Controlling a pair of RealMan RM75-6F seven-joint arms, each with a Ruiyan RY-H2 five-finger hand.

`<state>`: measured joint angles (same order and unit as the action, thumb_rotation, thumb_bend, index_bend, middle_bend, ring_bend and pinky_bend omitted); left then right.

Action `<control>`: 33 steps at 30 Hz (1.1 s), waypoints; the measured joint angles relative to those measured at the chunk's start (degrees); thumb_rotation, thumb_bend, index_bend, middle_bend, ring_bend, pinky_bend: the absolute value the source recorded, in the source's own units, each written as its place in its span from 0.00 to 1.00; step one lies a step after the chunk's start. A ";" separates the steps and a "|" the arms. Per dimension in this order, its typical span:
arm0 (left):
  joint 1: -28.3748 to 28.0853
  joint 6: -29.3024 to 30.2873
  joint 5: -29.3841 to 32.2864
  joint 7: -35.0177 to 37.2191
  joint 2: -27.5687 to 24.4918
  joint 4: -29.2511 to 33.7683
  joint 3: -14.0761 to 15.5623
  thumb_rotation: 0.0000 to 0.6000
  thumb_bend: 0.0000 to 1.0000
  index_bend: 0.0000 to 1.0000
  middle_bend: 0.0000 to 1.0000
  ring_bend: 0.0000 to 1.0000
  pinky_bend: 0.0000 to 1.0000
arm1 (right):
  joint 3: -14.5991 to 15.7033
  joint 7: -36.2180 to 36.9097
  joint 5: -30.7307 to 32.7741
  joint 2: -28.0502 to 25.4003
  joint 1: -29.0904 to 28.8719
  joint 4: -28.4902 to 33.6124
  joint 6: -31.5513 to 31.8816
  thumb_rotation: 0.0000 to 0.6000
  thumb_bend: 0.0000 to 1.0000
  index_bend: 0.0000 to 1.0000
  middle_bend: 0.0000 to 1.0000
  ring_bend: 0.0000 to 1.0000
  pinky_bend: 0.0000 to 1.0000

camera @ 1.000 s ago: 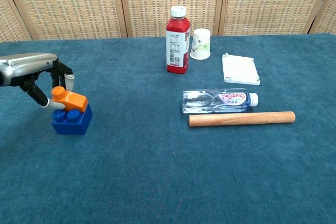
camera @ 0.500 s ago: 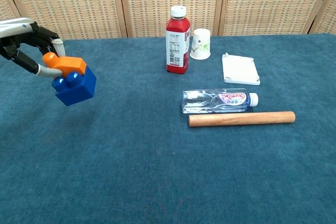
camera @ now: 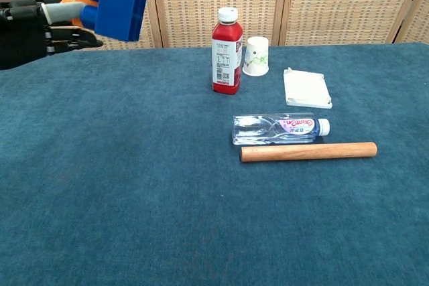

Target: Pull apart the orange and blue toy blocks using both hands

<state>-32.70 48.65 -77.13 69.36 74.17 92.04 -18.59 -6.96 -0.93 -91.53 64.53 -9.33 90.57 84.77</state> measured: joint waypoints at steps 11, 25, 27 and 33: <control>-9.04 -6.71 -0.69 10.18 10.03 -4.30 -2.42 1.00 0.41 0.62 0.58 0.48 0.08 | -3.25 9.35 -6.34 1.36 -9.52 -4.84 -2.43 1.00 0.00 0.00 0.00 0.00 0.00; -13.17 -8.73 4.86 11.75 17.37 -7.50 -5.31 1.00 0.42 0.62 0.58 0.48 0.08 | -5.76 19.37 -9.67 6.00 -22.32 -3.65 -8.32 1.00 0.00 0.00 0.02 0.00 0.00; -13.29 -8.87 4.98 11.89 17.81 -7.86 -5.34 1.00 0.42 0.62 0.59 0.48 0.08 | -6.12 18.94 -9.41 6.61 -23.56 -3.23 -9.24 1.00 0.00 0.00 0.04 0.00 0.00; -13.42 -9.07 5.51 12.74 19.65 -9.33 -5.44 1.00 0.42 0.63 0.59 0.48 0.07 | -7.29 15.78 -7.54 8.64 -27.09 -2.01 -12.48 1.00 0.00 0.07 0.15 0.00 0.00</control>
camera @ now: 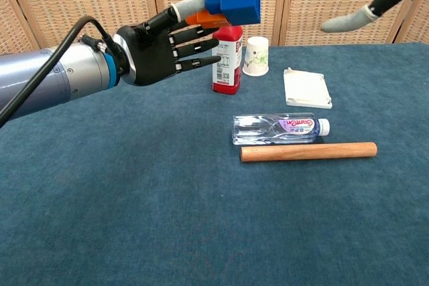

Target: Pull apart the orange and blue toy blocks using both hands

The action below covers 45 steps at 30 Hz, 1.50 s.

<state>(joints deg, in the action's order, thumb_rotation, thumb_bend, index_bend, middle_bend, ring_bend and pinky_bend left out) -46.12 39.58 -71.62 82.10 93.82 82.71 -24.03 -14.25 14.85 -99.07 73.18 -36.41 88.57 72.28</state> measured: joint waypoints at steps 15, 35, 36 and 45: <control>0.01 -0.53 -0.94 2.02 1.61 -1.61 -0.17 1.00 0.42 0.63 0.59 0.48 0.07 | -2.04 -7.49 7.60 3.78 -5.20 3.60 -6.50 1.00 0.00 0.28 0.32 0.00 0.00; 0.18 -0.71 -2.08 3.31 2.04 -2.24 0.08 1.00 0.42 0.63 0.59 0.48 0.06 | -3.68 -9.45 9.88 9.83 -6.96 0.46 -0.97 1.00 0.12 0.61 0.55 0.15 0.00; 0.20 -0.70 -2.05 3.31 2.02 -2.21 0.07 1.00 0.42 0.63 0.59 0.48 0.06 | -3.62 -9.38 9.85 9.84 -6.96 0.40 -0.82 1.00 0.13 0.61 0.56 0.15 0.00; 0.49 -0.59 -1.65 3.46 1.99 -2.25 0.05 1.00 0.43 0.63 0.59 0.48 0.06 | -3.17 -8.65 9.51 10.16 -6.87 -0.54 0.75 1.00 0.16 0.64 0.58 0.16 0.00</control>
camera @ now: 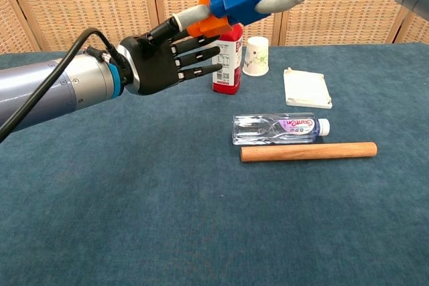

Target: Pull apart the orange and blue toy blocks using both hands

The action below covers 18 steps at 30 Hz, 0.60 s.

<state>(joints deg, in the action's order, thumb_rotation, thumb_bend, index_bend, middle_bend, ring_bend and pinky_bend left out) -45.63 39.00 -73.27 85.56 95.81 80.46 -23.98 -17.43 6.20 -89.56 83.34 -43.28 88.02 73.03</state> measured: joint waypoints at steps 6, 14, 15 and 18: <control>0.20 0.17 -0.09 0.04 -0.14 0.12 -0.05 1.00 0.43 0.63 0.59 0.48 0.06 | 0.33 0.10 -0.64 0.12 -0.03 -0.52 0.82 1.00 0.21 0.67 0.60 0.19 0.00; 1.12 0.41 -0.56 0.17 -2.60 -0.87 -0.15 1.00 0.44 0.63 0.59 0.48 0.06 | 0.46 1.13 -1.64 -1.51 0.62 -1.30 2.79 1.00 0.21 0.67 0.60 0.19 0.00; 1.34 0.49 -0.69 0.23 -3.12 -1.12 -0.15 1.00 0.44 0.63 0.59 0.48 0.06 | 0.48 1.28 -1.74 -1.86 0.79 -1.36 3.04 1.00 0.21 0.67 0.60 0.19 0.00; 2.30 0.79 -1.22 0.81 -5.38 -2.08 -0.13 1.00 0.45 0.63 0.59 0.48 0.06 | 0.65 1.71 -2.12 -3.36 1.49 -1.80 3.83 1.00 0.21 0.67 0.60 0.20 0.00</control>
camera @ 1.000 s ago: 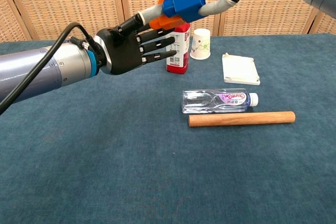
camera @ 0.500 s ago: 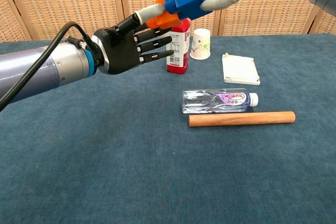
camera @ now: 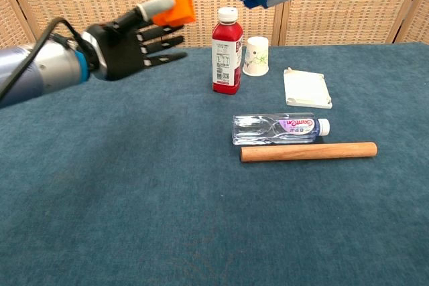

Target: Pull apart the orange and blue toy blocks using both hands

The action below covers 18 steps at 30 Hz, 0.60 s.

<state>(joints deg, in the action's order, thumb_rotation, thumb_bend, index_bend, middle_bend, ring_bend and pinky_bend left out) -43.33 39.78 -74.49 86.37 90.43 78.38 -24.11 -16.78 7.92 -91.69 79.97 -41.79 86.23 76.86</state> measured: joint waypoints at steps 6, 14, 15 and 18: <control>2.18 1.79 -3.56 -0.70 -6.23 -1.93 1.22 1.00 0.45 0.63 0.59 0.48 0.06 | 1.82 0.14 -0.53 -2.29 1.63 -3.27 0.31 1.00 0.21 0.67 0.60 0.20 0.00; 3.77 3.50 -7.00 -15.05 -12.87 -3.98 4.82 1.00 0.45 0.63 0.59 0.48 0.05 | 6.55 -0.65 -1.66 -1.86 3.10 -12.60 -1.57 1.00 0.21 0.67 0.60 0.20 0.00; 3.89 3.52 -6.74 -17.83 -13.32 -4.15 5.10 1.00 0.45 0.63 0.59 0.48 0.04 | 7.00 -0.76 -1.76 -1.61 3.20 -13.72 -1.84 1.00 0.21 0.67 0.60 0.20 0.00; 4.31 3.68 -4.94 -28.51 -14.42 -4.64 5.98 1.00 0.45 0.63 0.59 0.48 0.03 | 8.32 -0.99 -1.81 -0.33 3.61 -17.28 -2.63 1.00 0.21 0.67 0.60 0.20 0.00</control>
<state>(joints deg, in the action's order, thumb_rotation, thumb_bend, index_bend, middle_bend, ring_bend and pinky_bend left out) -39.02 43.46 -79.43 57.86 76.01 73.74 -18.13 -8.46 6.93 -93.50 79.64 -38.19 68.95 74.23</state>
